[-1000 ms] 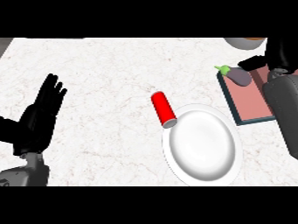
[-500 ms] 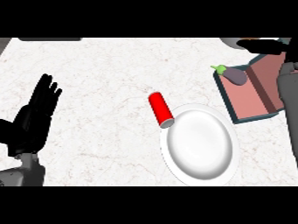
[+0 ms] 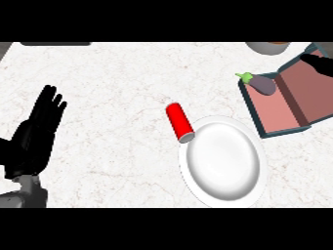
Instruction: Pick the eggplant from the plate and place it in the cardboard box
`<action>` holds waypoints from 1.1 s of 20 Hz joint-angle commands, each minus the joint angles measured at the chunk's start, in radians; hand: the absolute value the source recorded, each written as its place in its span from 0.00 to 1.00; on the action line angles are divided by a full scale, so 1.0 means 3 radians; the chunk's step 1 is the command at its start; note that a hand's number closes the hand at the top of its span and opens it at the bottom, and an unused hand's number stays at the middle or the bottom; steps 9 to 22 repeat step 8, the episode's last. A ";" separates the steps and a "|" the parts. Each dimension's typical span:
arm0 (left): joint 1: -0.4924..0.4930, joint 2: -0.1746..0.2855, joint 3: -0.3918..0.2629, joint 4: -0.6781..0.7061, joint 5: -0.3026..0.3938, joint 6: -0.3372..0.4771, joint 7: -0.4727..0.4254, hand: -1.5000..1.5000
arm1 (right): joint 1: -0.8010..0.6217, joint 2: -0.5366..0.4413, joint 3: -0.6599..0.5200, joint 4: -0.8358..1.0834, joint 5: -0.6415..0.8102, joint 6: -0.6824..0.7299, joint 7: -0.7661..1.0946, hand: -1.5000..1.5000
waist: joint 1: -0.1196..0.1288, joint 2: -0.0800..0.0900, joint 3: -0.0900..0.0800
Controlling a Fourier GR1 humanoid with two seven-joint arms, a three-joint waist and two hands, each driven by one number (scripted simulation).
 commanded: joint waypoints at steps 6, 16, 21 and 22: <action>-0.0047 0.0032 0.0056 0.0010 0.0061 -0.0088 -0.0021 0.50 | 0.0544 -0.0198 -0.0317 -0.0244 -0.0601 0.0180 -0.0450 0.00 | 0.0020 0.0007 0.0000; 0.0017 -0.0014 0.0035 0.0181 -0.0003 -0.0106 -0.0223 0.50 | 0.0844 -0.0065 -0.0242 -0.0570 -0.0620 0.0166 -0.0399 0.00 | 0.0011 0.0006 -0.0001; 0.0017 -0.0014 0.0035 0.0181 -0.0003 -0.0106 -0.0223 0.50 | 0.0844 -0.0065 -0.0242 -0.0570 -0.0620 0.0166 -0.0399 0.00 | 0.0011 0.0006 -0.0001; 0.0017 -0.0014 0.0035 0.0181 -0.0003 -0.0106 -0.0223 0.50 | 0.0844 -0.0065 -0.0242 -0.0570 -0.0620 0.0166 -0.0399 0.00 | 0.0011 0.0006 -0.0001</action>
